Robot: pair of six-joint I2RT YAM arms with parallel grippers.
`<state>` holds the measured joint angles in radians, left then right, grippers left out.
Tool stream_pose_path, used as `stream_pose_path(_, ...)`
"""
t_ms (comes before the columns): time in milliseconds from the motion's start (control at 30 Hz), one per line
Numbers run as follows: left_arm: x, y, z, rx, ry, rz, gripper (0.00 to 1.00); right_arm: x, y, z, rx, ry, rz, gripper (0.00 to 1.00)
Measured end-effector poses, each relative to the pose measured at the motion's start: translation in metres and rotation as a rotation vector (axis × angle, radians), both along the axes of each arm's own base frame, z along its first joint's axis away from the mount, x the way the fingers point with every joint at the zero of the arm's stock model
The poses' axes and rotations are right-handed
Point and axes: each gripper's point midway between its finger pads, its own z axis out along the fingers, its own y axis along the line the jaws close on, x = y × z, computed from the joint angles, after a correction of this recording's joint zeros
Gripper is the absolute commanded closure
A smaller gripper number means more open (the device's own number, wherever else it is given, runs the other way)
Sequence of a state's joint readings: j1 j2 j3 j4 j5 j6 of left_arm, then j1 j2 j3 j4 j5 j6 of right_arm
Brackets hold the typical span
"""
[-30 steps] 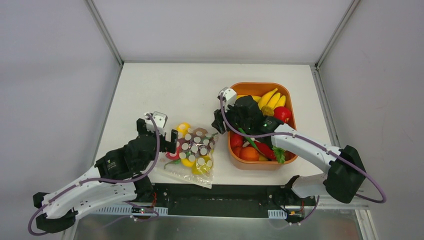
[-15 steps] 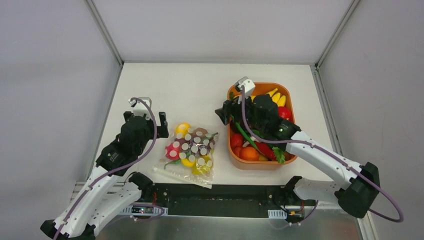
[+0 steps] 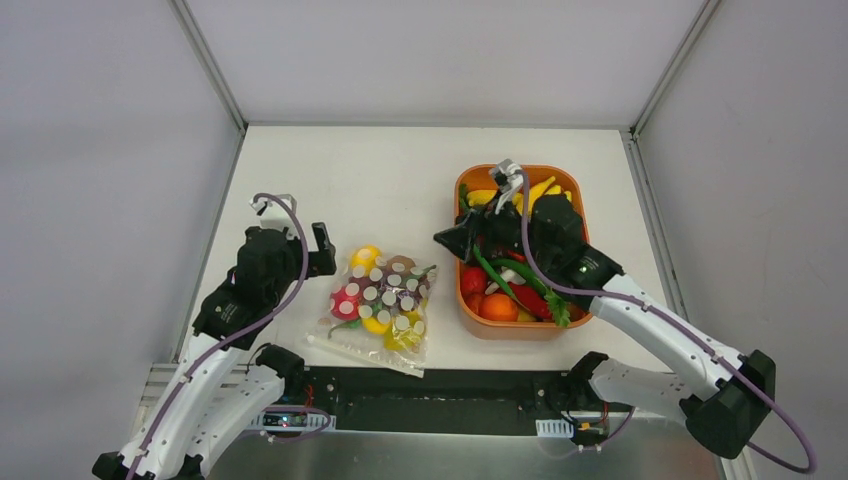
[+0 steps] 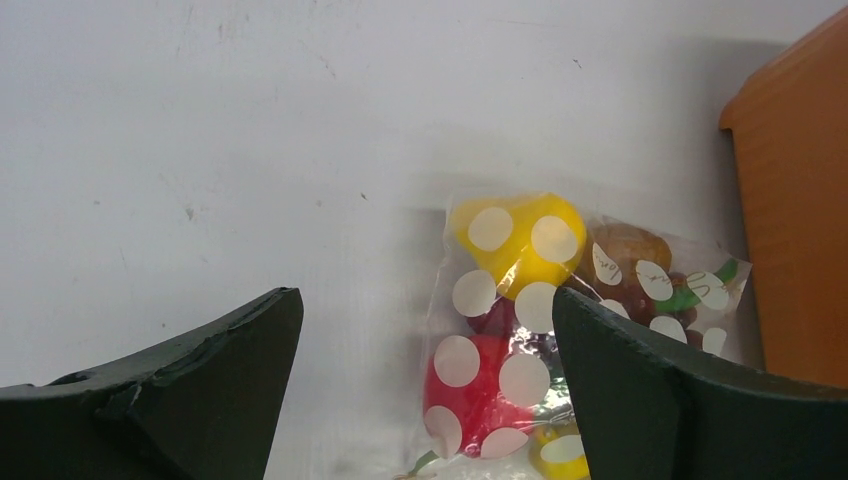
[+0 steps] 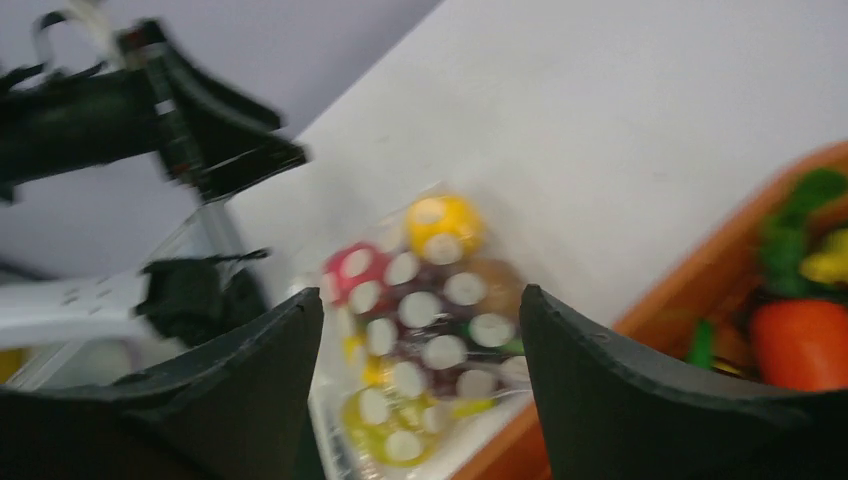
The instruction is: Place the food in the zip-top bag and seal the zipper
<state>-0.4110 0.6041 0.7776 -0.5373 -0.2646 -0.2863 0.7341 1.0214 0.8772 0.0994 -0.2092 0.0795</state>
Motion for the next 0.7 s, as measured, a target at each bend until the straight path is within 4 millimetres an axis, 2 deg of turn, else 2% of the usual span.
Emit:
stream_pose_path(67, -0.002, 0.001, -0.002, -0.005, -0.001, 0.001, 0.01, -0.029, 0.022, 0.003, 0.031, 0.054, 0.155, 0.28)
stream_pose_path(133, -0.004, 0.001, -0.002, -0.014, -0.007, 0.003, 0.01, -0.069, 0.047, -0.001, 0.001, 0.097, 0.323, 0.28)
stream_pose_path(233, -0.006, 0.002, -0.003, -0.017, -0.009, 0.005, 0.01, -0.144, 0.076, -0.016, -0.100, 0.130, 0.569, 0.30)
stream_pose_path(300, -0.008, 0.002, -0.004, -0.016, -0.004, 0.005, 0.01, -0.180, 0.080, -0.031, -0.168, 0.144, 0.676, 0.31)
stream_pose_path(367, -0.011, 0.004, -0.004, -0.015, -0.002, 0.005, 0.01, -0.207, 0.073, -0.050, -0.249, 0.171, 0.746, 0.31)
stream_pose_path(567, -0.018, 0.008, 0.003, -0.029, -0.039, 0.011, 0.01, -0.240, 0.039, -0.105, -0.412, 0.256, 0.808, 0.31)
stream_pose_path(700, -0.018, 0.008, 0.003, -0.031, -0.043, 0.012, 0.01, -0.239, 0.017, -0.131, -0.535, 0.298, 0.737, 0.31)
